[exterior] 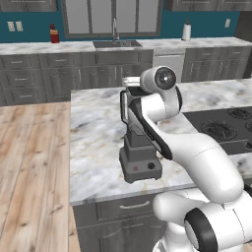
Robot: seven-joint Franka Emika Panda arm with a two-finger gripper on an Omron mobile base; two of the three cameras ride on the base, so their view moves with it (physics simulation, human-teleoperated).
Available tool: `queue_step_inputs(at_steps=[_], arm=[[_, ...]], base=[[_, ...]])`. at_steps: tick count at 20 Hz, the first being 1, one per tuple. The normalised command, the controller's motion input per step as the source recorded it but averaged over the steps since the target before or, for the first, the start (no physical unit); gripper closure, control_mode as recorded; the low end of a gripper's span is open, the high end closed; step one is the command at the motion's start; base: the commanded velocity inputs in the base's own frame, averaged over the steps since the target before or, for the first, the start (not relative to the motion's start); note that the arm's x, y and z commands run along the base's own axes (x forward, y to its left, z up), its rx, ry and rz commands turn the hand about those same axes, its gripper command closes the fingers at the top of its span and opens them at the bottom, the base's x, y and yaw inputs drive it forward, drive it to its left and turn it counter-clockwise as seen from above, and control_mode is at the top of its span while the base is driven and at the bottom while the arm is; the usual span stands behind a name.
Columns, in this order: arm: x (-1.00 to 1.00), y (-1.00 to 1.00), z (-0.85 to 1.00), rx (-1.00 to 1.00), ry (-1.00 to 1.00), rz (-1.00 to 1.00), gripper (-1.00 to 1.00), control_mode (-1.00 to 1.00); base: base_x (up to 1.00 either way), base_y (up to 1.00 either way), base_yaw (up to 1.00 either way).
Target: Close the lid blender by securely placing the lid on top.
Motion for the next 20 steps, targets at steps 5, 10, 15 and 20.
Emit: queue_step_inputs(at_steps=[5, 10, 15, 20], arm=[[0.00, 0.00, -0.09, 0.00, 0.23, 0.00, -1.00, -1.00], [-0.02, 0.00, -0.01, 0.00, 0.04, 0.00, -1.00, -1.00], [-0.07, -0.02, 0.00, 0.00, 0.00, 0.00, -1.00, -1.00], [-0.34, -0.05, 0.09, 0.00, -0.04, 0.00, -1.00, -1.00]], base=[[0.00, 0.00, 0.00], [0.00, 0.00, 0.00], [0.00, 0.00, 0.00], [0.00, 0.00, 0.00]])
